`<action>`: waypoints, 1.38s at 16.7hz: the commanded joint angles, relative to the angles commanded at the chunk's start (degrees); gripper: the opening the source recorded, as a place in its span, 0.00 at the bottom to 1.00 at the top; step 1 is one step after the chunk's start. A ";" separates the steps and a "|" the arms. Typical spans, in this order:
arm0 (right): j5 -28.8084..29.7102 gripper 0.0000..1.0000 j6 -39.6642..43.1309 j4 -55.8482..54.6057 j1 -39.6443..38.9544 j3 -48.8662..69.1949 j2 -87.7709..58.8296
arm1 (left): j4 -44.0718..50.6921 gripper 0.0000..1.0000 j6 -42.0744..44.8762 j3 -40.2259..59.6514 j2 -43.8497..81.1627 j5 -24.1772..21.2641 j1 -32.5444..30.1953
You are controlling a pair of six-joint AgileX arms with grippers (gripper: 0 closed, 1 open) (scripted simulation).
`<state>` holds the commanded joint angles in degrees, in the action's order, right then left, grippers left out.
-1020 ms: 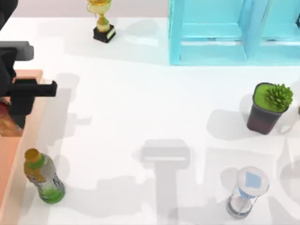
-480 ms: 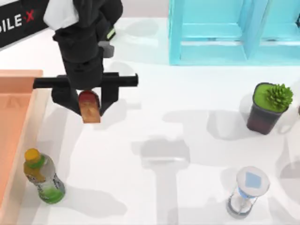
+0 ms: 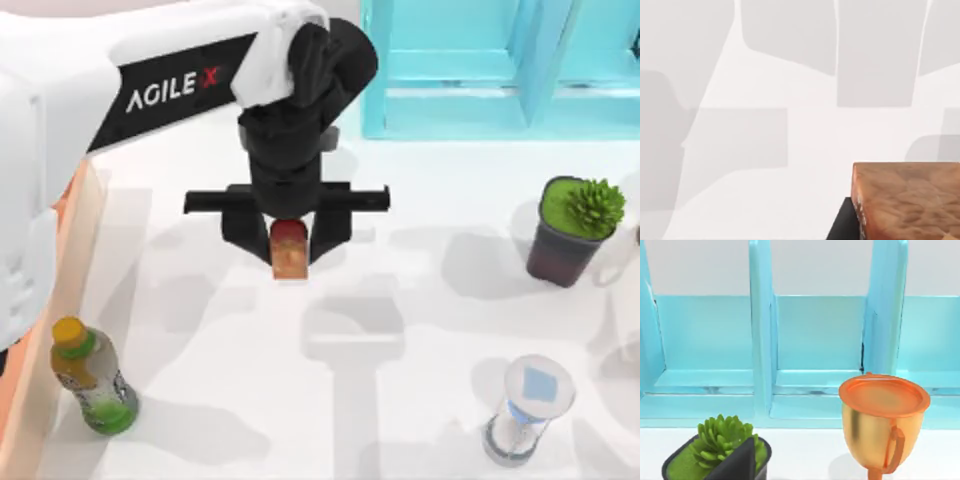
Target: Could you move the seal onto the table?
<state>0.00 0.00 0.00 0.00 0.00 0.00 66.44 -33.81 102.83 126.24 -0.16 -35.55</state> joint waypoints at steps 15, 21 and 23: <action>0.00 1.00 0.00 0.00 0.00 0.00 0.00 | -8.84 0.08 0.10 -6.29 2.55 -0.03 0.07; 0.00 1.00 0.00 0.00 0.00 0.00 0.00 | -8.84 0.53 0.10 -6.29 2.55 -0.03 0.07; 0.00 1.00 0.00 0.00 0.00 0.00 0.00 | -8.84 0.68 0.10 -6.29 2.55 -0.03 0.07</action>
<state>0.00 0.00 0.00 0.00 0.00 0.00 57.60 -33.71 96.54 128.79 -0.18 -35.49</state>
